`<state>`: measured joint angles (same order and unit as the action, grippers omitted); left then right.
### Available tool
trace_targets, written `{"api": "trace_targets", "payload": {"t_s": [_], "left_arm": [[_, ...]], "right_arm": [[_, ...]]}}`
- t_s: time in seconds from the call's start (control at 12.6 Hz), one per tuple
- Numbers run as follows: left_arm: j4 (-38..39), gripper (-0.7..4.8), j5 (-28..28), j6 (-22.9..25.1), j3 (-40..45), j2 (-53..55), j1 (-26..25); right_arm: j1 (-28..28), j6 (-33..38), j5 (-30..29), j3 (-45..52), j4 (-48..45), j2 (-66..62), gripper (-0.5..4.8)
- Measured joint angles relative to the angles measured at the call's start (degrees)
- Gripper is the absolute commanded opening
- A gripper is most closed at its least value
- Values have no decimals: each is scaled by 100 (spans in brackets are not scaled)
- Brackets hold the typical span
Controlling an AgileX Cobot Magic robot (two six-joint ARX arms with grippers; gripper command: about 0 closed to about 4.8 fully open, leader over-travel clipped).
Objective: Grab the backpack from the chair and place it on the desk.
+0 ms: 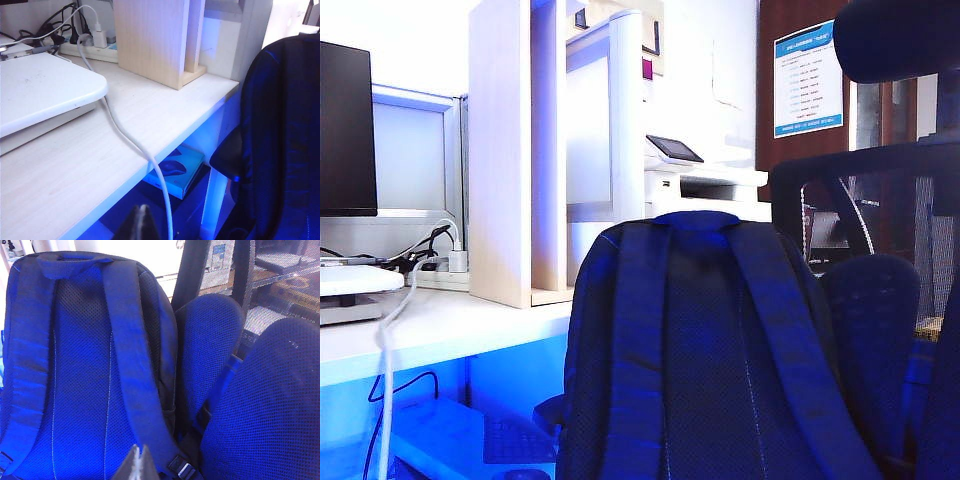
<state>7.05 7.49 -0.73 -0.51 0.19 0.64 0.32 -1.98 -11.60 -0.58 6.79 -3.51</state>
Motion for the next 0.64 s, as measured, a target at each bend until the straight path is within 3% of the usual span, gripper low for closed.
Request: {"api": "trace_targets", "payload": {"t_s": [0.64], "left_arm": [[0, -4, 79, -22, 0, 0, 0]], "right_arm": [[0, 0, -2, -2, 0, 0, -6]]}}
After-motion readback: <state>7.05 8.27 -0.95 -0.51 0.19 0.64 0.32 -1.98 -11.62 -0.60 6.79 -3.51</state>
